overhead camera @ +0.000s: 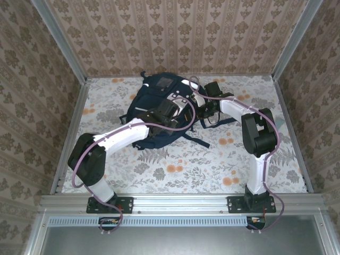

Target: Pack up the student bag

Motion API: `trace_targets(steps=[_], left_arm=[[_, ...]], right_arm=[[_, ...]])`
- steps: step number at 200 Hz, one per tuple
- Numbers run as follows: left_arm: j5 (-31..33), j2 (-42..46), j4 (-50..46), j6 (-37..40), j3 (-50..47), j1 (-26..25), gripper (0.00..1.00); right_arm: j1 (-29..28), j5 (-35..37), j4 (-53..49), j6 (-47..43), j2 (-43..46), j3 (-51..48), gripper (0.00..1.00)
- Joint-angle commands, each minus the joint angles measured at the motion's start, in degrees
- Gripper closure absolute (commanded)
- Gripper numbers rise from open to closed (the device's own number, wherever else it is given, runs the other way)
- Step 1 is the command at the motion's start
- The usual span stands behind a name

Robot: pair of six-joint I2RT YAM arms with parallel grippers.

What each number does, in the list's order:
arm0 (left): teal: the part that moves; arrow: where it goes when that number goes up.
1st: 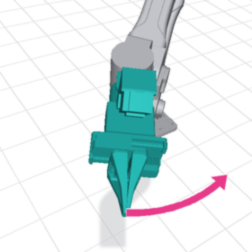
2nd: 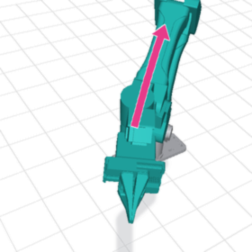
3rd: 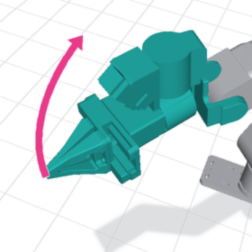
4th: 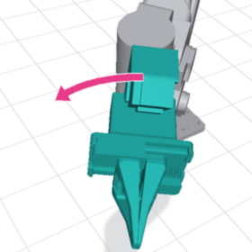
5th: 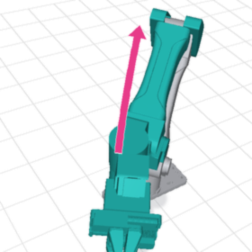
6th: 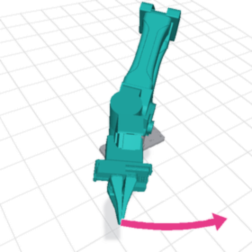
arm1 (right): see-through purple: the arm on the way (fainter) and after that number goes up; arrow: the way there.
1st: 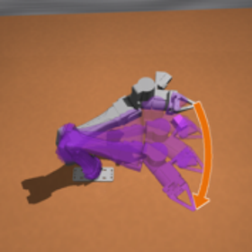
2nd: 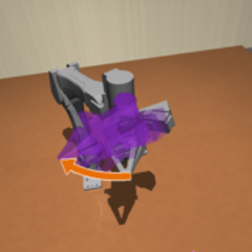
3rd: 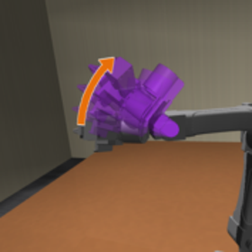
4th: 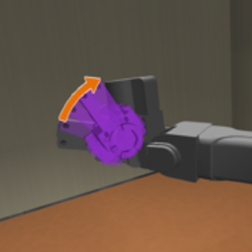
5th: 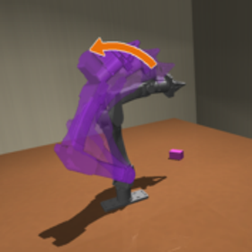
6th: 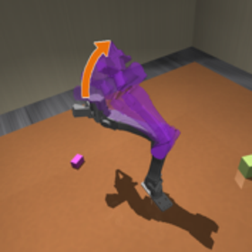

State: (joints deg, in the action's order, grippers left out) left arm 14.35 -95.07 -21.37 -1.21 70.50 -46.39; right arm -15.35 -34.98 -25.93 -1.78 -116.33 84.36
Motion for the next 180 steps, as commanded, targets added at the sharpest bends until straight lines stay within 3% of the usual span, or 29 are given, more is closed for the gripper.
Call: trace_targets(steps=[1,57,75,137,180], left_arm=[[1.83,3.05,1.26,0.39,0.17,0.78,1.00],[1.91,2.99,1.21,0.17,-0.18,0.89,1.00],[1.90,2.95,1.17,0.09,-0.27,0.97,1.00],[-1.94,0.76,4.52,-3.34,0.72,1.13,1.00],[-8.93,-0.16,4.36,-10.41,2.77,3.03,0.99]], right_arm=[[0.19,-0.40,-0.02,-1.30,-0.78,2.12,0.53],[0.23,3.76,0.11,0.03,1.98,0.31,0.93],[0.19,6.05,0.50,1.11,3.91,-0.77,0.99],[-5.07,2.53,4.64,6.79,12.61,-10.61,1.00],[-7.77,-0.80,18.34,18.14,20.35,-23.25,1.00]])
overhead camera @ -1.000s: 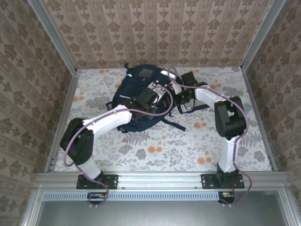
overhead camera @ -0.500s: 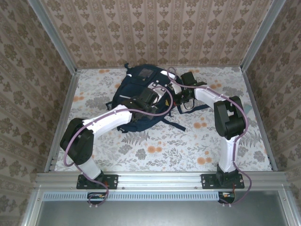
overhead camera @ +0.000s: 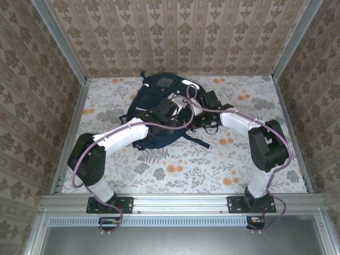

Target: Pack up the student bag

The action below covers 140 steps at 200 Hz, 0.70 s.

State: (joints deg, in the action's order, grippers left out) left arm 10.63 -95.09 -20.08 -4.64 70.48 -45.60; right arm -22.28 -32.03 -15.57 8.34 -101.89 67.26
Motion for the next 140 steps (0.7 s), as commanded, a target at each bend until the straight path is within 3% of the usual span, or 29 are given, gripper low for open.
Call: trace_targets(steps=[1,10,24,37,69,103,140], left_arm=[[-5.50,-0.16,2.87,-7.27,2.90,2.35,0.98],[-8.20,0.17,1.74,-9.20,2.98,4.32,0.93],[-13.03,2.33,2.83,-10.49,0.81,6.85,0.70],[-18.53,4.72,4.40,-10.99,-1.70,9.06,0.57],[-26.36,9.32,3.41,-8.11,-4.82,13.22,0.35],[-29.96,10.52,2.13,2.43,-5.83,12.47,0.27],[-26.64,7.77,-0.24,14.55,-4.28,9.31,0.25]], right_arm=[[-0.84,-3.70,8.31,8.24,6.12,-6.48,1.00],[-0.22,-2.62,10.07,9.69,7.95,-8.60,1.00],[1.29,0.42,9.88,11.08,9.96,-9.83,1.00],[3.19,2.67,9.02,12.30,11.02,-9.80,1.00],[8.03,8.90,7.38,16.38,12.01,-8.11,1.00],[12.57,12.12,3.43,17.92,10.06,-3.95,1.00],[13.85,8.91,1.82,16.48,8.45,-1.48,1.00]])
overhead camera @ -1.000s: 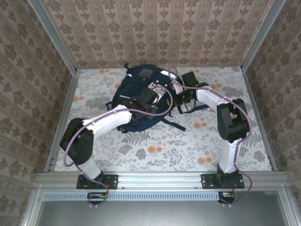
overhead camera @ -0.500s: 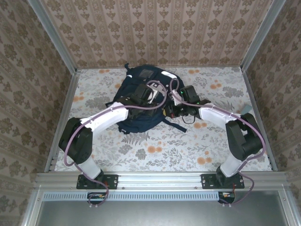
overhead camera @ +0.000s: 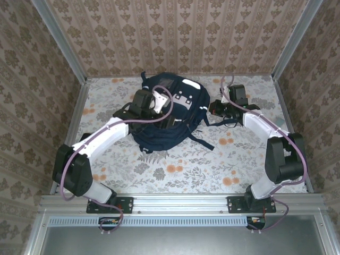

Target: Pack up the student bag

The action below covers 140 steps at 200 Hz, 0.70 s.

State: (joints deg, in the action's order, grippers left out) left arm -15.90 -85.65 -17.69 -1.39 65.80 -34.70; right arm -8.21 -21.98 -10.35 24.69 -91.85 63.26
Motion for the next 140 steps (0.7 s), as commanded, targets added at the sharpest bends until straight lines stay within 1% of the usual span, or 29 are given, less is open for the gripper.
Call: trace_targets(steps=[1,12,29,42,45,58,73,87,118,140], left_arm=[[-0.10,-1.78,-2.84,11.70,0.52,-1.60,0.25],[0.44,-2.81,-4.68,14.90,1.46,-1.56,0.25],[1.11,-4.44,-7.47,19.67,2.69,-1.60,0.26],[2.29,-6.03,-9.42,22.49,3.69,-1.60,0.27],[1.99,-6.31,-9.60,24.20,3.61,-1.60,0.28],[2.67,-6.56,-8.10,30.83,1.72,-2.24,0.30],[3.78,-6.55,-4.51,36.55,-0.96,-2.35,0.31],[4.84,-7.78,-3.31,38.57,-0.93,-1.37,0.32],[2.05,-12.77,-5.40,43.07,2.46,-0.07,0.37],[2.70,-14.91,-5.66,44.53,3.71,0.46,0.42]], right_arm=[[-0.23,-1.32,-3.42,-0.02,-1.58,2.50,1.00],[-0.32,-4.02,-3.45,-0.60,-1.53,2.00,1.00],[-0.77,-6.27,-3.32,-1.29,-0.86,0.37,0.86],[-1.31,-6.63,-2.79,-1.59,-0.02,-1.19,0.77],[-1.36,-6.64,-2.69,-1.60,0.09,-1.38,0.76],[-1.63,-6.72,-1.88,-1.31,0.77,-2.83,0.67],[-1.76,-6.79,-1.25,-0.78,1.23,-4.04,0.62],[-1.97,-6.98,-0.86,-0.28,1.50,-4.76,0.58],[-2.57,-6.51,-0.68,-0.06,2.18,-5.53,0.50],[-2.68,-5.36,-1.07,0.01,2.96,-6.21,0.41]])
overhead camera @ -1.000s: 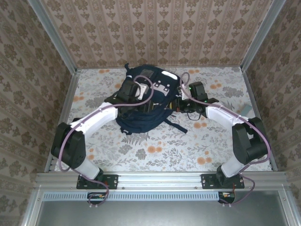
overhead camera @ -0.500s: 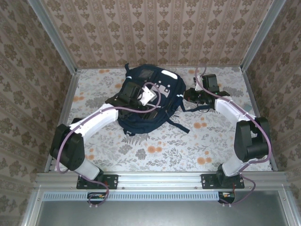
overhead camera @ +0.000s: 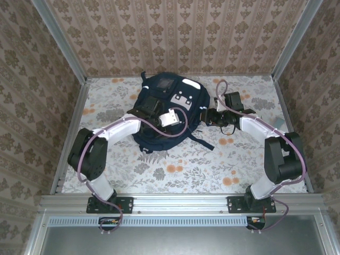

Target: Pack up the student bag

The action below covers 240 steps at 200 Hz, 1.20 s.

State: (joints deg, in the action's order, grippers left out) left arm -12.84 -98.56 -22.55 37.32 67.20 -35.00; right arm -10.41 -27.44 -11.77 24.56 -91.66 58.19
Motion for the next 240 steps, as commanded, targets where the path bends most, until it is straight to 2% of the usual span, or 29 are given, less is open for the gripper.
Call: trace_targets(steps=[1,13,44,69,119,137,158,224,240], left_arm=[[-0.36,-2.03,-0.78,5.83,2.36,0.79,0.42],[0.65,-2.40,0.65,5.94,2.41,0.81,0.49],[0.06,-0.89,4.45,5.57,2.27,0.09,0.79],[-1.63,1.48,6.71,5.27,2.04,-1.39,0.90],[-5.88,7.13,7.59,4.18,2.17,-2.44,0.95],[-6.30,8.60,7.47,4.12,2.02,-2.44,0.95],[-7.00,9.28,6.95,4.12,2.07,-2.44,0.96],[-7.29,10.59,6.81,4.08,1.25,-2.35,0.96],[-7.07,10.66,6.82,4.18,1.04,-2.26,0.96]], right_arm=[[-0.43,0.15,0.39,0.10,2.83,-1.15,0.40],[-0.51,0.73,0.37,0.02,3.34,-1.67,0.35],[-0.90,2.66,-0.20,-1.46,4.09,-2.47,0.30],[-1.98,3.87,-1.08,-4.13,3.61,-1.87,0.31],[-5.66,4.67,-2.54,-13.99,1.96,1.09,0.36],[-5.84,0.35,-3.03,-18.74,0.62,2.21,0.44],[-6.00,-4.63,-3.69,-23.33,-0.82,3.44,0.49],[-5.98,-6.42,-4.55,-27.89,-6.53,7.48,0.62],[-5.93,-6.66,-5.44,-28.75,-8.01,8.24,0.63]])
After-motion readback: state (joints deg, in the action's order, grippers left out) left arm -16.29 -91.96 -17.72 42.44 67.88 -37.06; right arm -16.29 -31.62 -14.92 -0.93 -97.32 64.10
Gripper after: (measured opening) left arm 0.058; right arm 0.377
